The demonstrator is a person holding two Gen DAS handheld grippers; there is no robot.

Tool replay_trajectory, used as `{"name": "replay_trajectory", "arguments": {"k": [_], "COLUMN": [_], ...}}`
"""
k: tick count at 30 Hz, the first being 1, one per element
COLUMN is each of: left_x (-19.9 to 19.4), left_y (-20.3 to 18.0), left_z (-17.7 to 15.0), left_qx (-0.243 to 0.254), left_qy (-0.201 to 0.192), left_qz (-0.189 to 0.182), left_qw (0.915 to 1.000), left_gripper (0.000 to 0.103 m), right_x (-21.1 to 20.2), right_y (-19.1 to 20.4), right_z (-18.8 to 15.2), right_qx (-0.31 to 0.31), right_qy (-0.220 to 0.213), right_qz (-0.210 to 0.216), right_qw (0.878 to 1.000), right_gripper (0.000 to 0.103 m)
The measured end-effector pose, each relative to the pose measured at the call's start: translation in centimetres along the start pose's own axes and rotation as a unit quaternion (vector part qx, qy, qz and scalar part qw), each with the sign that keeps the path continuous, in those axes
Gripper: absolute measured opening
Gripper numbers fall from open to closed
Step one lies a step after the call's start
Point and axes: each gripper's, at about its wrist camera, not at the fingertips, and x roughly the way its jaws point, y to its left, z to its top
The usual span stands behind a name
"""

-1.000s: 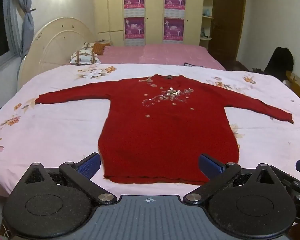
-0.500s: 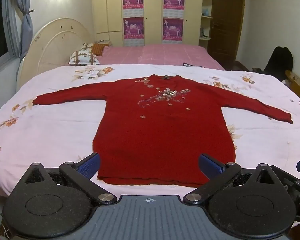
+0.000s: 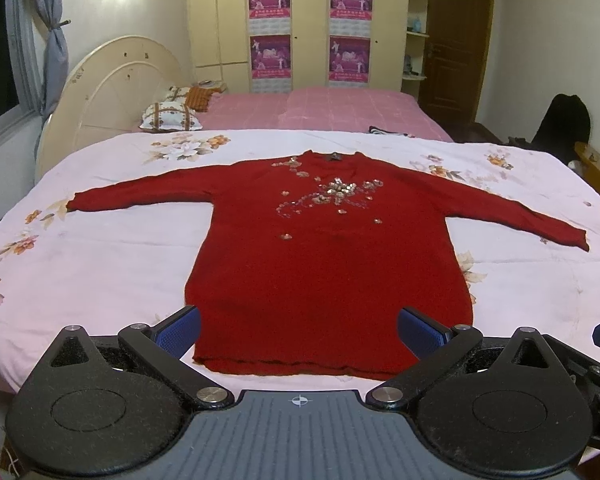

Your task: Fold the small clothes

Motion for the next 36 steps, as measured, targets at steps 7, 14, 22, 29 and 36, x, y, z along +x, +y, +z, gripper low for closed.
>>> {"name": "replay_trajectory", "arguments": {"k": [7, 14, 22, 29, 36], "left_x": [-0.1, 0.0, 0.2, 0.5, 0.7], "left_y": [0.3, 0.8, 1.1, 1.4, 1.5], "left_z": [0.0, 0.1, 0.3, 0.4, 0.4], "left_qx": [-0.002, -0.005, -0.005, -0.007, -0.008], "left_qy": [0.000, 0.002, 0.004, 0.006, 0.008], "left_qz": [0.003, 0.003, 0.003, 0.005, 0.005], "left_qw": [1.0000, 1.0000, 1.0000, 0.9999, 0.9999], "left_gripper": [0.103, 0.103, 0.103, 0.103, 0.103], "right_x": [0.1, 0.0, 0.0, 0.3, 0.5], "right_y": [0.1, 0.1, 0.2, 0.7, 0.9], "right_z": [0.1, 0.2, 0.2, 0.2, 0.2], "right_qx": [0.000, -0.001, -0.001, -0.001, 0.000], "right_qy": [0.001, 0.002, 0.002, 0.005, 0.007], "right_qz": [0.002, 0.007, 0.007, 0.006, 0.009], "right_qw": [1.000, 1.000, 1.000, 1.000, 1.000], "right_gripper": [0.102, 0.102, 0.102, 0.102, 0.102]}}
